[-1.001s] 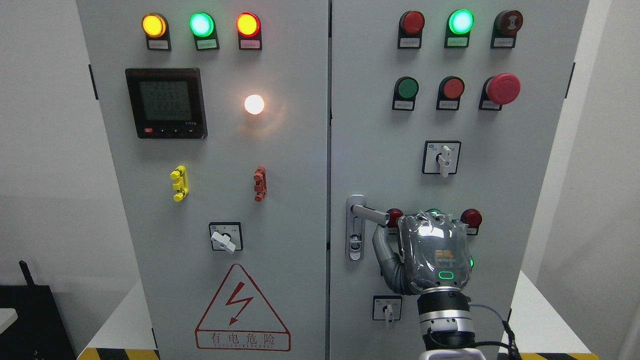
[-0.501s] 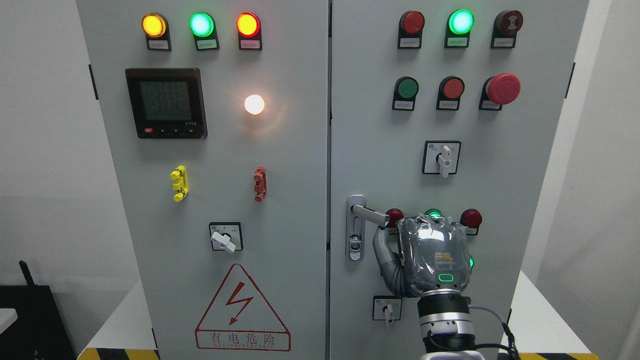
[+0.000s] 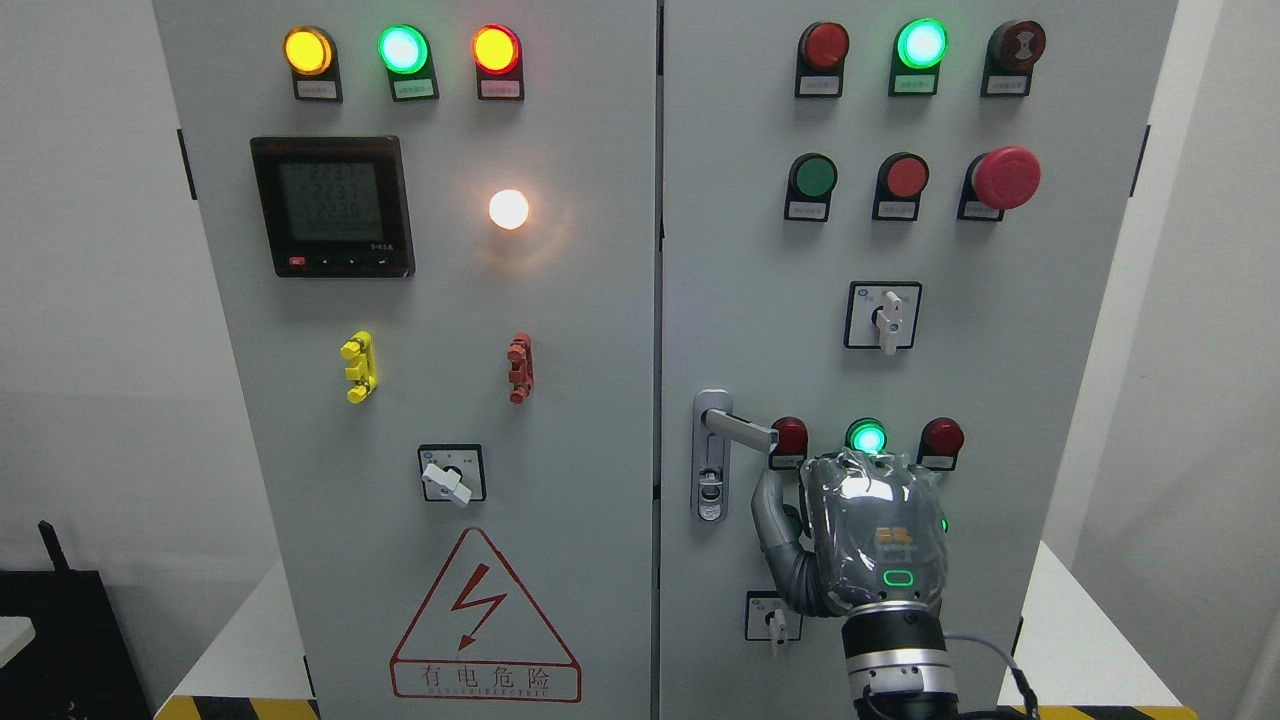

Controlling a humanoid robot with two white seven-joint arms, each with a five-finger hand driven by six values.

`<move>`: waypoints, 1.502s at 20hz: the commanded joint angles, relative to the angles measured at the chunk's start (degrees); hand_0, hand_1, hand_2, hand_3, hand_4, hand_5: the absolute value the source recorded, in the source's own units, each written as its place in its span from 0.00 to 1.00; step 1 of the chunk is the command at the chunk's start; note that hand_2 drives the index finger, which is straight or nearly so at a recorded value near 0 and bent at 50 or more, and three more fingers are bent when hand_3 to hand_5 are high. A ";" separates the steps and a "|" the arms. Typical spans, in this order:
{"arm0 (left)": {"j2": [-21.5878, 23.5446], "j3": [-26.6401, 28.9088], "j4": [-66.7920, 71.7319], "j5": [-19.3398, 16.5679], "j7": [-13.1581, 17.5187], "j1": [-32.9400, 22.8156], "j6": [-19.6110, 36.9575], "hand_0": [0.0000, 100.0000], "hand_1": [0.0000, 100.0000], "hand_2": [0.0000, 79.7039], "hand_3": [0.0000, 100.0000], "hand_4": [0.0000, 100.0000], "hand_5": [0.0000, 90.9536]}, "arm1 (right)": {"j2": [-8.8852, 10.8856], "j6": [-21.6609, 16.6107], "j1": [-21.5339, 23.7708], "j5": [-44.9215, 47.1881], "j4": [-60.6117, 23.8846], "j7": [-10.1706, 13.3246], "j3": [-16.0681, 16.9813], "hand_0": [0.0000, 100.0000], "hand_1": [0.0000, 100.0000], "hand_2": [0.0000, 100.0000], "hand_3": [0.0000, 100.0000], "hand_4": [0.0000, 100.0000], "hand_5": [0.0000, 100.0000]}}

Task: Release door handle
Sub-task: 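Open the right hand and pull it down away from the handle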

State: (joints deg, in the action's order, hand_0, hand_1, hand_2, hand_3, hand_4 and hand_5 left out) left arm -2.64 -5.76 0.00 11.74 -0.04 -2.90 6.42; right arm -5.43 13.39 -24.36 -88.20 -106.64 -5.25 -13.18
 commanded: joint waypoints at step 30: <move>0.00 0.05 -1.76 -0.05 -0.05 0.00 -0.01 0.12 0.39 0.00 0.00 0.00 0.00 | 28.80 -5.55 16.36 22.71 -12.98 21.50 -0.62 0.70 0.13 0.97 1.00 0.95 0.94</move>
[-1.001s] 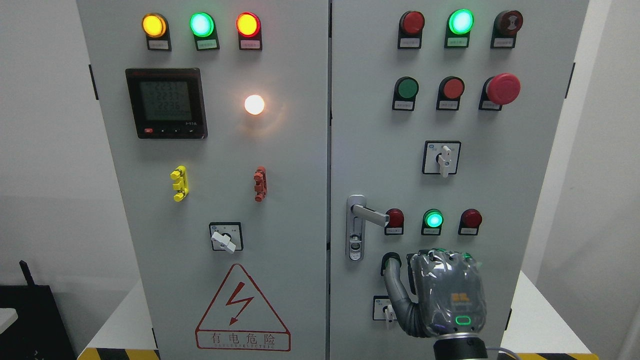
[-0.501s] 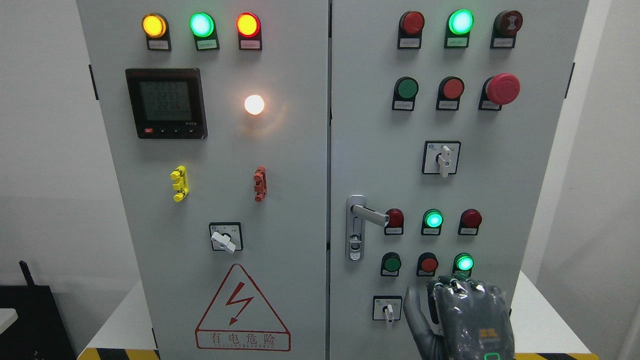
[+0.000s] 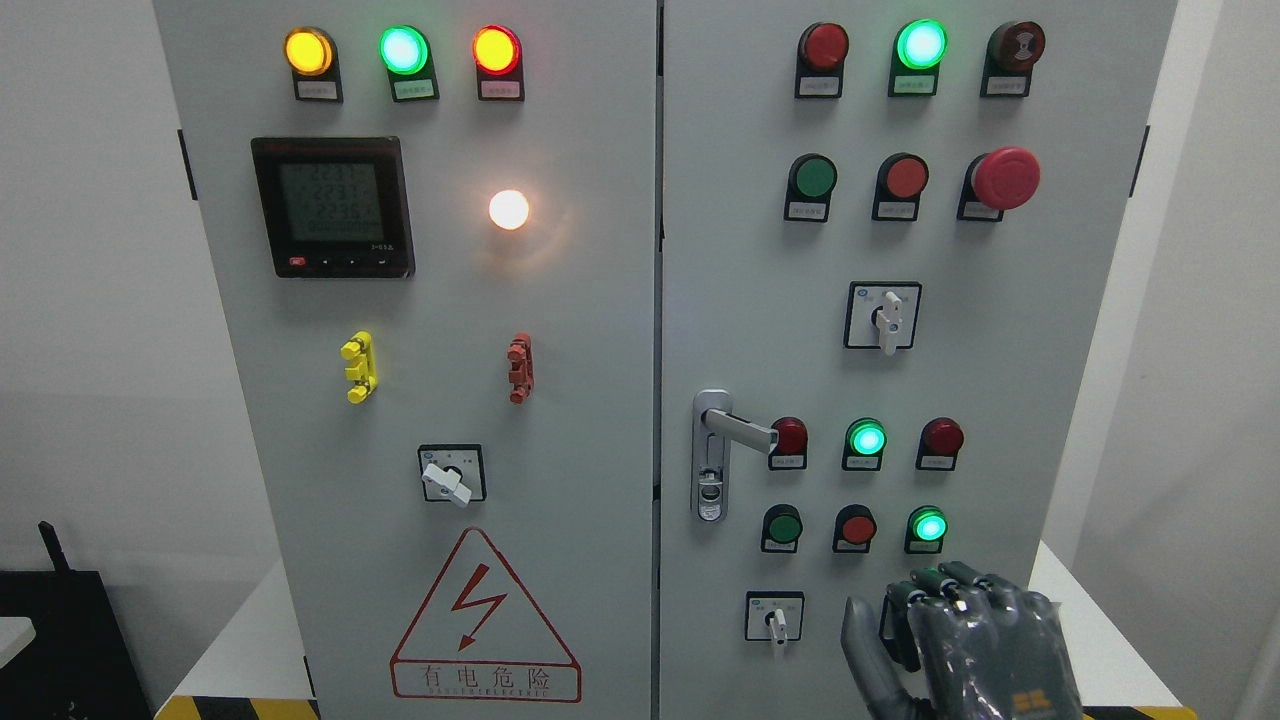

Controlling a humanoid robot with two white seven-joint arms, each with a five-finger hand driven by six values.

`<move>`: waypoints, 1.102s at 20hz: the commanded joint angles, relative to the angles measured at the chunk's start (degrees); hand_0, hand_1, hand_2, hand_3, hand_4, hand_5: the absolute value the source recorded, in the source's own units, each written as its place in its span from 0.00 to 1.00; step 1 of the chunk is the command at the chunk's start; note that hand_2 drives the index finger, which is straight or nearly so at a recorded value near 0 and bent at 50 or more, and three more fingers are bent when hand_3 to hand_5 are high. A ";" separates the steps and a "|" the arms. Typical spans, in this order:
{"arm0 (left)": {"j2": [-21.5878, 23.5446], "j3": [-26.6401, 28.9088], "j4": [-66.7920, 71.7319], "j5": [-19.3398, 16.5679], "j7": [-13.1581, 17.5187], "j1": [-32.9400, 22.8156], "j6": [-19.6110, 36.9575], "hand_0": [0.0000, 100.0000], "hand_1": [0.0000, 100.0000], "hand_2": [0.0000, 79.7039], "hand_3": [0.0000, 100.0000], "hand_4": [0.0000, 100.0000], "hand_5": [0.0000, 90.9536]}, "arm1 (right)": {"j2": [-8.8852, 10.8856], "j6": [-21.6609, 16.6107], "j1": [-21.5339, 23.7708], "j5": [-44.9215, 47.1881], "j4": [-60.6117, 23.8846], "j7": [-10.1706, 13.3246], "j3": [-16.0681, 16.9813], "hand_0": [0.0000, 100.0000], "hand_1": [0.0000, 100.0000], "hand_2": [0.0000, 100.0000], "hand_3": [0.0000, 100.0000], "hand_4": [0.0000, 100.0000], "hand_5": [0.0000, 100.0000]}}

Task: Release door handle
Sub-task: 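Open the right hand and pull it down away from the handle, then raise the open right hand back up toward the cabinet door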

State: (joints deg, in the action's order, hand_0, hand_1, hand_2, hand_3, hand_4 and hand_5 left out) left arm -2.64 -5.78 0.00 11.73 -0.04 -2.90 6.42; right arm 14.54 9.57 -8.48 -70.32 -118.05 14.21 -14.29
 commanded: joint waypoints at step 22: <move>0.00 0.06 -1.76 0.04 -0.05 0.00 -0.01 0.12 0.39 0.00 0.00 0.00 0.00 | 32.57 -7.90 -8.84 26.71 -1.57 9.87 0.58 0.64 0.12 0.93 1.00 0.94 0.96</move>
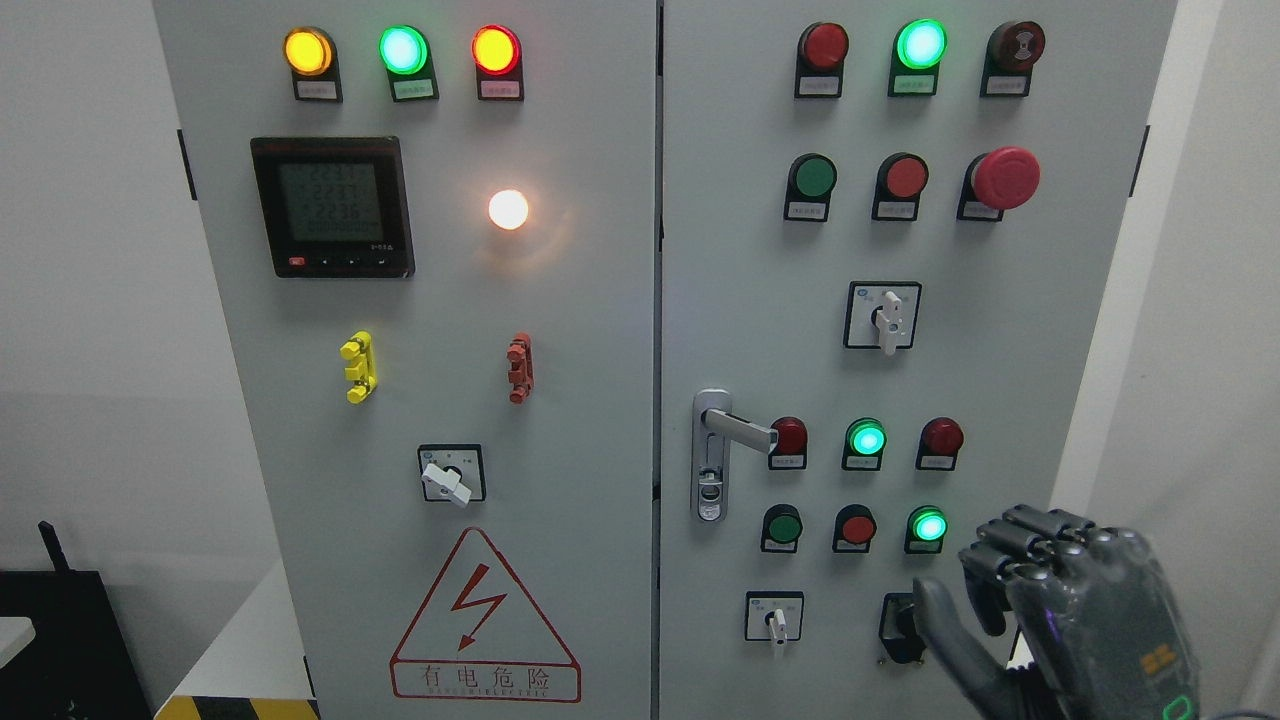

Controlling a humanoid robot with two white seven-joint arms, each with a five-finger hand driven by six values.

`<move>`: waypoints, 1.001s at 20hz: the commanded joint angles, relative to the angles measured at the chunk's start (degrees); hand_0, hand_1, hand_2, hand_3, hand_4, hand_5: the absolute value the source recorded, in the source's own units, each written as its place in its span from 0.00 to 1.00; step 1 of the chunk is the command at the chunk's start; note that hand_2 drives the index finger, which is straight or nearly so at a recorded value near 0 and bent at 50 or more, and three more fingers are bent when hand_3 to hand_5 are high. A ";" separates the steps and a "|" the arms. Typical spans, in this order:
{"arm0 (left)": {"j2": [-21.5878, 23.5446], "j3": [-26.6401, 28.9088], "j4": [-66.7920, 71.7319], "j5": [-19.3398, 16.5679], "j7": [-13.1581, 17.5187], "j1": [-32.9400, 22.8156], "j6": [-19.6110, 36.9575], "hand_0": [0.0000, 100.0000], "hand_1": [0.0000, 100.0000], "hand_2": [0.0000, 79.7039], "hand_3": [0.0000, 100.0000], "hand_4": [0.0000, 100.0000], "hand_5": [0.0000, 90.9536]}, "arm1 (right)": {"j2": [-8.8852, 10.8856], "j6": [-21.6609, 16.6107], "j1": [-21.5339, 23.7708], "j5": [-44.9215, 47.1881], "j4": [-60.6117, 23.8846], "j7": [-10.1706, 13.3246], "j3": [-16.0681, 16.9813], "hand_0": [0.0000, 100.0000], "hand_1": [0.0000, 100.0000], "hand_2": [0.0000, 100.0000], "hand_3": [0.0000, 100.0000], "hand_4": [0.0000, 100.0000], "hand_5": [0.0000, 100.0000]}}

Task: Release door handle
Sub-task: 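Raise the open right hand back up toward the cabinet door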

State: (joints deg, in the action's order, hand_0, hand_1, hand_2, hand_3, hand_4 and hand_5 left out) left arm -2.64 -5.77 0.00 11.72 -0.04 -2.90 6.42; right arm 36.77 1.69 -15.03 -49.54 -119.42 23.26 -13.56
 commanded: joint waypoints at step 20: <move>0.00 0.05 -1.76 -0.03 -0.05 0.00 -0.01 0.12 0.39 0.00 0.00 0.00 0.00 | 11.49 0.33 -7.11 20.53 -0.20 -9.63 -2.43 0.59 0.11 0.62 1.00 0.93 0.96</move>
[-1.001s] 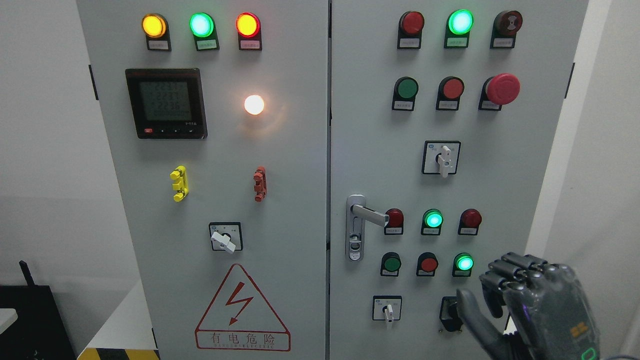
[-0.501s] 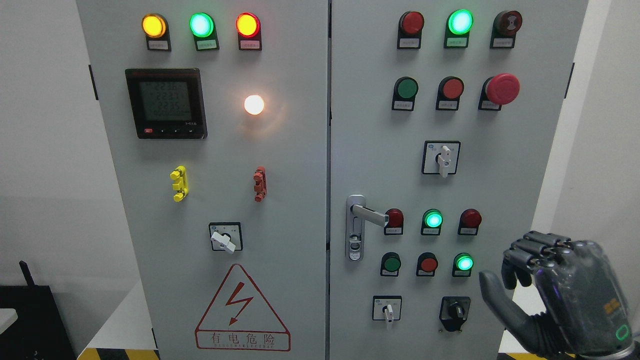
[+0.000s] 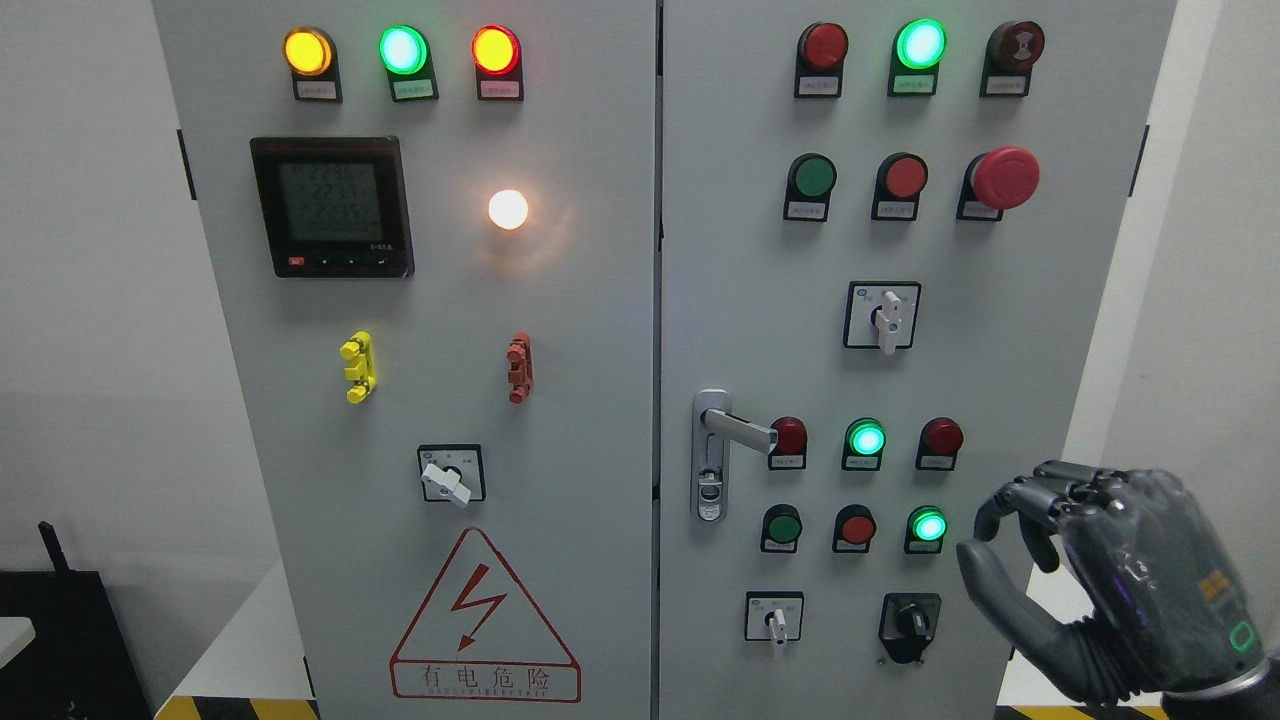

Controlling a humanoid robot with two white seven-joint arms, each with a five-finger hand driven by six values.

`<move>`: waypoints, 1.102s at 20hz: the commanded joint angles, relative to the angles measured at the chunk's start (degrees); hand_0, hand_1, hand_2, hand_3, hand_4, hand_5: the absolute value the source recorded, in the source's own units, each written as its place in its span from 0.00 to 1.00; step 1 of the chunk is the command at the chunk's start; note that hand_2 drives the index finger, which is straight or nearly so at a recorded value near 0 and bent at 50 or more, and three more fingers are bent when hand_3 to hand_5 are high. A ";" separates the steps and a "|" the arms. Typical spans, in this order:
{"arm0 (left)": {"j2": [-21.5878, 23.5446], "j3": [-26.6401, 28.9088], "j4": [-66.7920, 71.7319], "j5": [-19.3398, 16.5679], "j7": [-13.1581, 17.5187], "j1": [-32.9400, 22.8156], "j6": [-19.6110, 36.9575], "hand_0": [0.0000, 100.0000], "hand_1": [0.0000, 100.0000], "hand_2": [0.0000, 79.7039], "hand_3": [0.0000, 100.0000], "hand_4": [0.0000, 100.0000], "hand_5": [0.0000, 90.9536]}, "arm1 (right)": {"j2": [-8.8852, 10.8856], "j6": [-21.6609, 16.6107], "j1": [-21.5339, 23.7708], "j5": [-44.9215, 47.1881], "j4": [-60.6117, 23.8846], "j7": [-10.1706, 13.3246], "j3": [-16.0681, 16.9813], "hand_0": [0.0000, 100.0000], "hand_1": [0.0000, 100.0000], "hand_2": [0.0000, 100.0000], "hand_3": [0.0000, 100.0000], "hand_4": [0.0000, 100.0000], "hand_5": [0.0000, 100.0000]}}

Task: Release door handle
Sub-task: 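Raise the open right hand back up toward the cabinet door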

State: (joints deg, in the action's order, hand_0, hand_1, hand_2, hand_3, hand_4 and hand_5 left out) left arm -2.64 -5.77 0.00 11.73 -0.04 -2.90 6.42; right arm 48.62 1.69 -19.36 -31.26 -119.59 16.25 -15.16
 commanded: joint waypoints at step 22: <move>0.00 -0.03 -1.76 -0.04 -0.05 0.00 -0.01 0.12 0.39 0.00 0.00 0.00 0.00 | -3.09 11.66 -14.20 4.28 -0.03 -4.74 -13.21 0.55 0.09 0.65 1.00 0.96 0.99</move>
State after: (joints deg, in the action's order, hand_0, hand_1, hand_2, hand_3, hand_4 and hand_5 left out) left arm -2.64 -5.77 0.00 11.72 -0.04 -2.90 6.43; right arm 45.77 10.62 -29.45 -27.27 -119.61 11.48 -22.13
